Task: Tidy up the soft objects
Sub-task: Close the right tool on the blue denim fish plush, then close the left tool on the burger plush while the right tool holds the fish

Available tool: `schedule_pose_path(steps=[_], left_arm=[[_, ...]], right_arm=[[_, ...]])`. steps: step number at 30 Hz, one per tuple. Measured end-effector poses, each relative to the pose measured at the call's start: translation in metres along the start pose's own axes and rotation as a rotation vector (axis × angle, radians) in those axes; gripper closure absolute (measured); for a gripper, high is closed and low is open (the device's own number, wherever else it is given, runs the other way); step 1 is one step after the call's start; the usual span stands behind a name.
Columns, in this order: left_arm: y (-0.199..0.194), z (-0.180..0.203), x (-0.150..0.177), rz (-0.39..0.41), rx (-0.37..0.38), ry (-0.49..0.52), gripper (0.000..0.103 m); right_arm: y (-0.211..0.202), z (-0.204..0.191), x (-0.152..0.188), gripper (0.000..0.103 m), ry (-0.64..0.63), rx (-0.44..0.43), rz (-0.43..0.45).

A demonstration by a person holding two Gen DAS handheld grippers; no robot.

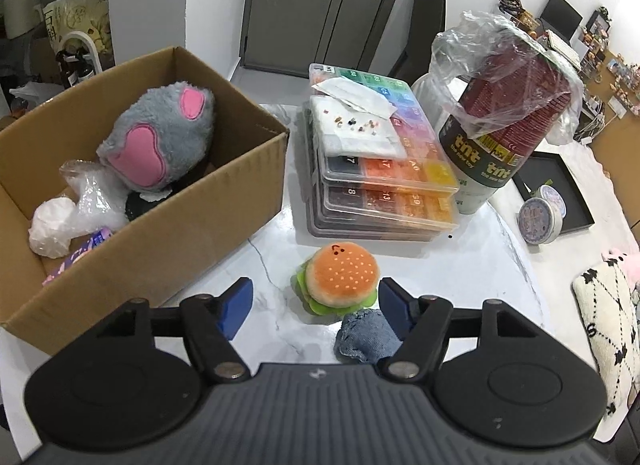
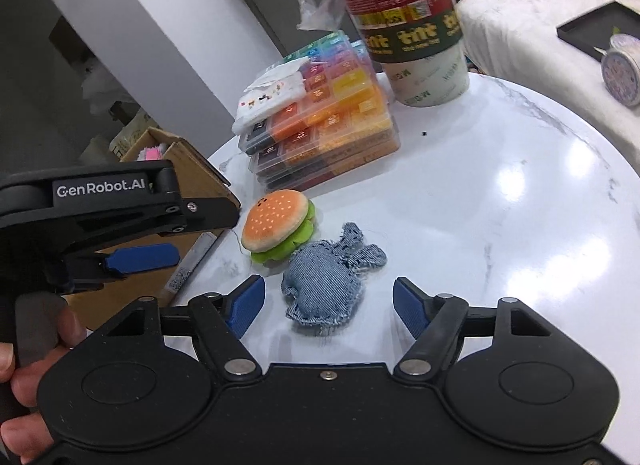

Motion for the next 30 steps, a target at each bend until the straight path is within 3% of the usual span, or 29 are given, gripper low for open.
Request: schedule_pose_path(steps=[4, 10, 12, 15, 30], left_arm=[[0.002, -0.004, 0.001, 0.017, 0.016, -0.013, 0.035], [0.005, -0.010, 0.002, 0.034, 0.033, -0.049, 0.035], [0.006, -0.009, 0.002, 0.038, 0.038, -0.050, 0.035], [0.009, -0.006, 0.001, 0.043, 0.038, -0.050, 0.035], [0.036, 0.009, 0.013, 0.032, -0.012, -0.010, 0.035]], right_arm=[[0.005, -0.001, 0.001, 0.034, -0.020, 0.009, -0.006], [0.011, -0.004, 0.001, 0.046, -0.054, 0.014, 0.006], [0.011, -0.004, 0.001, 0.064, -0.064, 0.031, 0.013], [0.009, 0.002, 0.001, 0.075, -0.041, 0.042, 0.007], [-0.004, 0.019, 0.003, 0.076, 0.000, 0.136, 0.022]])
Point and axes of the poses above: each gripper's, at about its wrist camera, not at the fingertips, and y roughly the way its jaws point, z to its right, x to its underside, the point moved 5 cm from there along y, roughly the way its jaws point, and after that the axes turned 2 degrees about -x, right-handed, at the moved point
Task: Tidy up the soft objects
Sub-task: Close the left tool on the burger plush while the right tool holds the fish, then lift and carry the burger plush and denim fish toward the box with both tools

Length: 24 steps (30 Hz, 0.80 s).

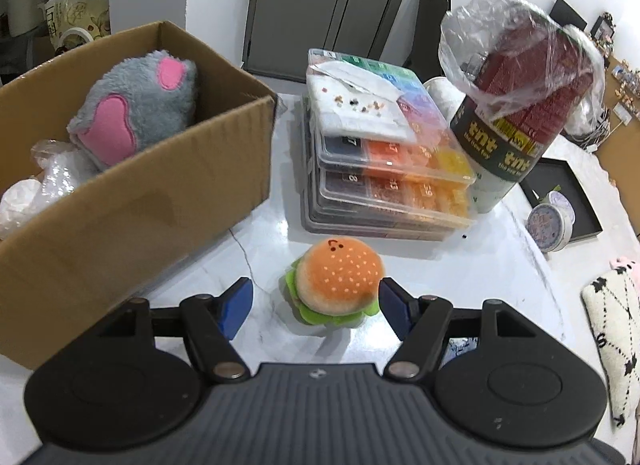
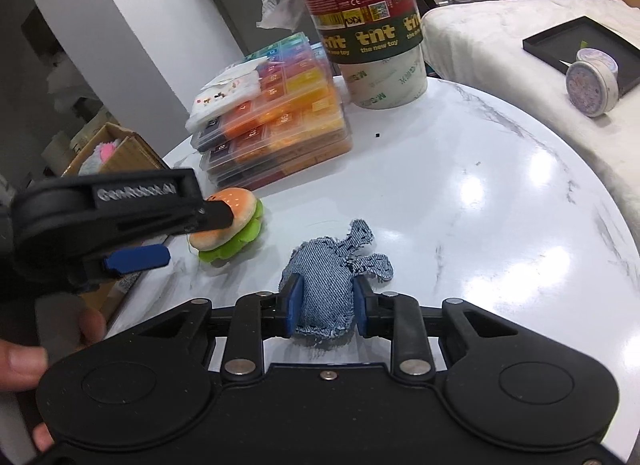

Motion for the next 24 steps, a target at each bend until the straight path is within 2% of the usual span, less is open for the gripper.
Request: schedule_pose_path(steps=[7, 9, 11, 15, 24], left_arm=[[0.016, 0.007, 0.008, -0.017, -0.005, 0.011, 0.035], [0.016, 0.008, 0.008, -0.012, -0.011, 0.014, 0.054], [0.015, 0.010, 0.008, -0.020, -0.012, 0.019, 0.065], [0.005, 0.009, 0.010, -0.012, -0.009, 0.026, 0.069], [-0.028, -0.004, 0.021, -0.011, -0.006, 0.024, 0.070]], right_arm=[[-0.003, 0.002, 0.001, 0.076, 0.016, 0.002, 0.001], [-0.004, 0.001, 0.003, 0.076, 0.002, 0.005, 0.004], [-0.004, 0.000, 0.004, 0.076, -0.003, 0.008, 0.004], [-0.005, 0.000, 0.004, 0.077, 0.002, 0.008, -0.002], [-0.017, -0.009, 0.007, 0.078, -0.003, -0.016, -0.009]])
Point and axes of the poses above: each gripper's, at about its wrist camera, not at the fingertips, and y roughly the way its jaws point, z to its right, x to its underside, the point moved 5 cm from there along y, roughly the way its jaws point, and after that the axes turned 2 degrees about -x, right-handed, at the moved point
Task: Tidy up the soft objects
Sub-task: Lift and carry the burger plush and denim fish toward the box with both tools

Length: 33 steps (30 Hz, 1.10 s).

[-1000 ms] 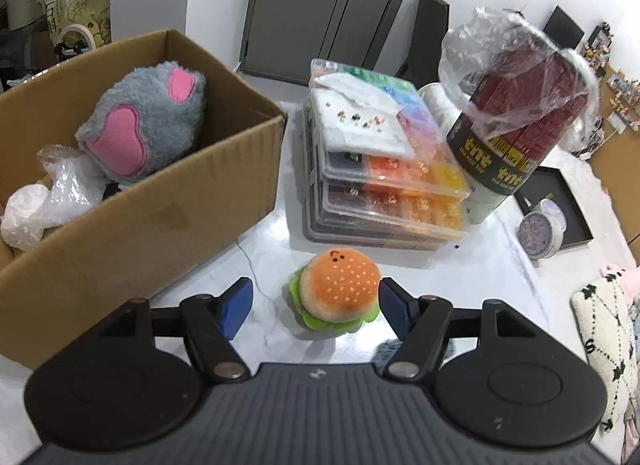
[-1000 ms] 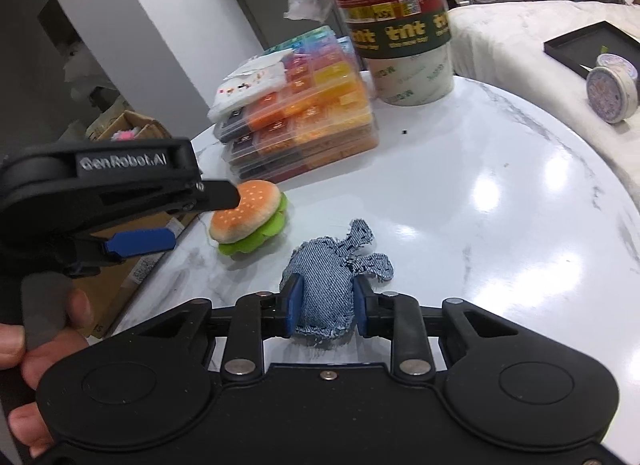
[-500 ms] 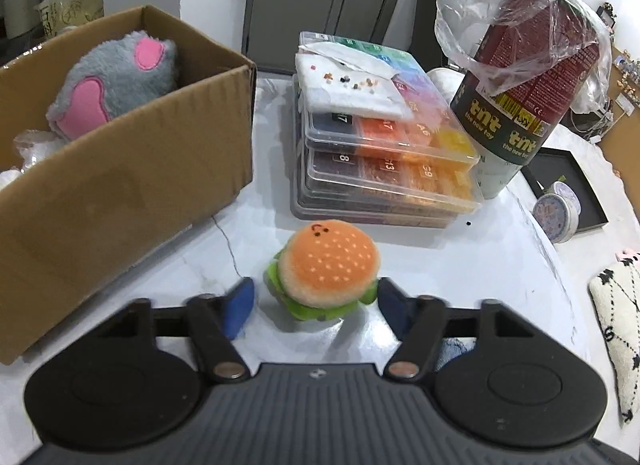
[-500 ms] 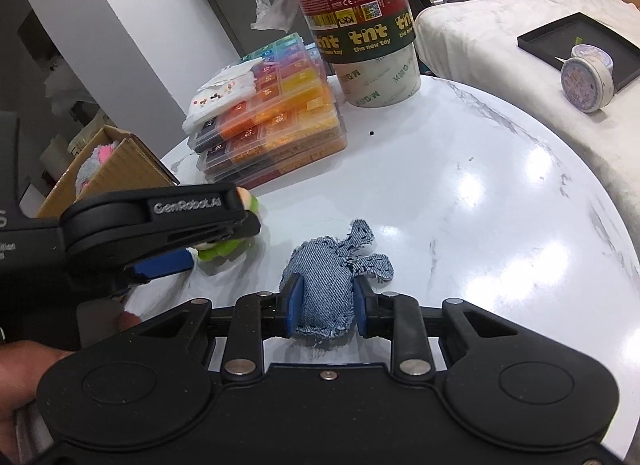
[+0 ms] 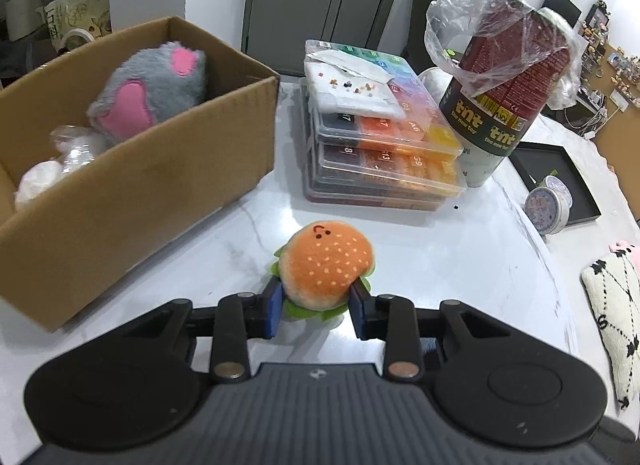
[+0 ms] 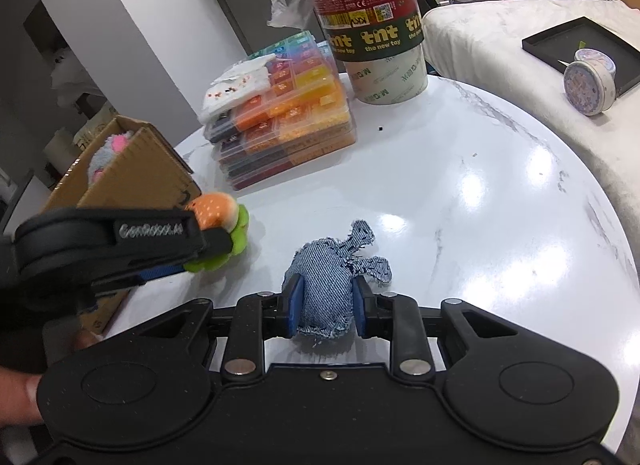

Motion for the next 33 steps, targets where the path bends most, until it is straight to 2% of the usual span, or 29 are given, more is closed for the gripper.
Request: schedule_pose_path(steps=[6, 18, 33], left_arm=[[-0.025, -0.013, 0.006, 0.000, -0.012, -0.028, 0.070], [-0.069, -0.035, 0.017, -0.010, -0.034, -0.034, 0.070], [-0.114, -0.049, 0.012, -0.004, -0.046, -0.035, 0.070]], right_arm=[[-0.016, -0.005, 0.002, 0.078, 0.016, -0.038, 0.005], [-0.042, -0.021, 0.006, 0.078, -0.030, -0.058, 0.005], [-0.079, -0.044, -0.005, 0.078, -0.050, -0.105, 0.028]])
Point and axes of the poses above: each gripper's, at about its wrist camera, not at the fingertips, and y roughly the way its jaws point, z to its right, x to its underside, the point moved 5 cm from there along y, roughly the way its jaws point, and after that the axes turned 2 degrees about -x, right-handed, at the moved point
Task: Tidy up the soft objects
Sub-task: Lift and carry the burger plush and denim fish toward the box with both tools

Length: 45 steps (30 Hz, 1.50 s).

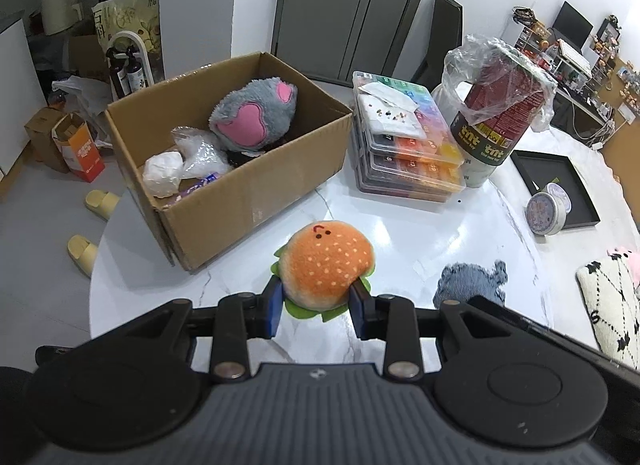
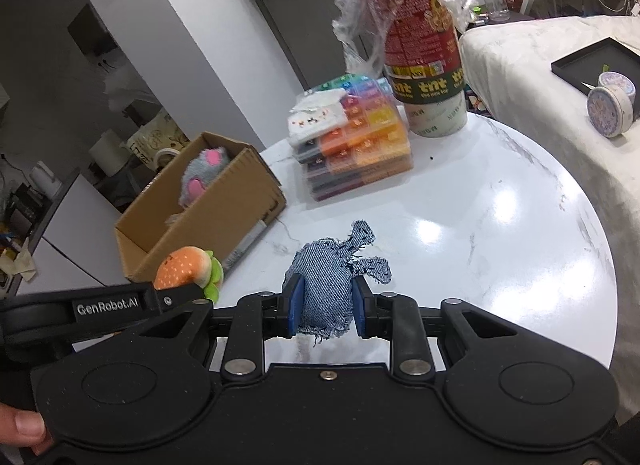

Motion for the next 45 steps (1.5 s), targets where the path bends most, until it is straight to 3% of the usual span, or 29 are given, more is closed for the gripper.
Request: schedule_pose_path(steps=[18, 32, 45], left_arm=[[-0.046, -0.031, -0.014, 0.068, 0.016, -0.031, 0.070], [-0.052, -0.066, -0.049, 0.127, -0.017, -0.077, 0.070], [-0.031, -0.092, -0.076, 0.119, -0.017, -0.105, 0.070]], right_arm=[[-0.037, -0.043, -0.034, 0.078, -0.042, -0.071, 0.054], [-0.019, -0.078, -0.060, 0.078, -0.111, -0.103, 0.045], [0.012, -0.106, -0.079, 0.078, -0.181, -0.116, 0.007]])
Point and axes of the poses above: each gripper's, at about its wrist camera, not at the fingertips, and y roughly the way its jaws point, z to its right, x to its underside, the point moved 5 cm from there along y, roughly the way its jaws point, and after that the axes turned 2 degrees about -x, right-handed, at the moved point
